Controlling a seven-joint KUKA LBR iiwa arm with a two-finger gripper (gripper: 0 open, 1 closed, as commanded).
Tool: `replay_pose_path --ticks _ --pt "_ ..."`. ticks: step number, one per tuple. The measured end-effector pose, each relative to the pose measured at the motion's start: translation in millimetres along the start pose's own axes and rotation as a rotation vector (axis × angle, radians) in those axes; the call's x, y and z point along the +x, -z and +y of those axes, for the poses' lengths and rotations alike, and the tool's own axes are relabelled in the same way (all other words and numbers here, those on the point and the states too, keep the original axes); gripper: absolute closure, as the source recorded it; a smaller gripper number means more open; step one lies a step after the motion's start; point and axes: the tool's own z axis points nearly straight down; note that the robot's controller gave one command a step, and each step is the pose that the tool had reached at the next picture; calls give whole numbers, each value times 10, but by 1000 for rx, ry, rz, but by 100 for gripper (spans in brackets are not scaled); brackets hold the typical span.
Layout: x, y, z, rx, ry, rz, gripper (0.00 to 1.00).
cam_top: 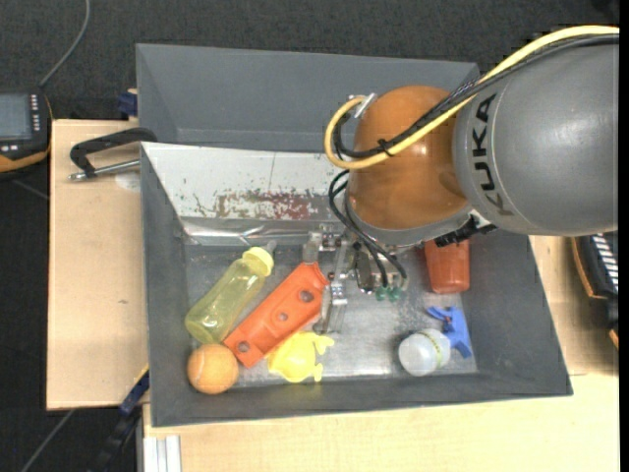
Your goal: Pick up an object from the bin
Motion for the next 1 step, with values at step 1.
replay_pose_path --ticks 1 --pt "-19 44 -6 -1 -2 -9 0"
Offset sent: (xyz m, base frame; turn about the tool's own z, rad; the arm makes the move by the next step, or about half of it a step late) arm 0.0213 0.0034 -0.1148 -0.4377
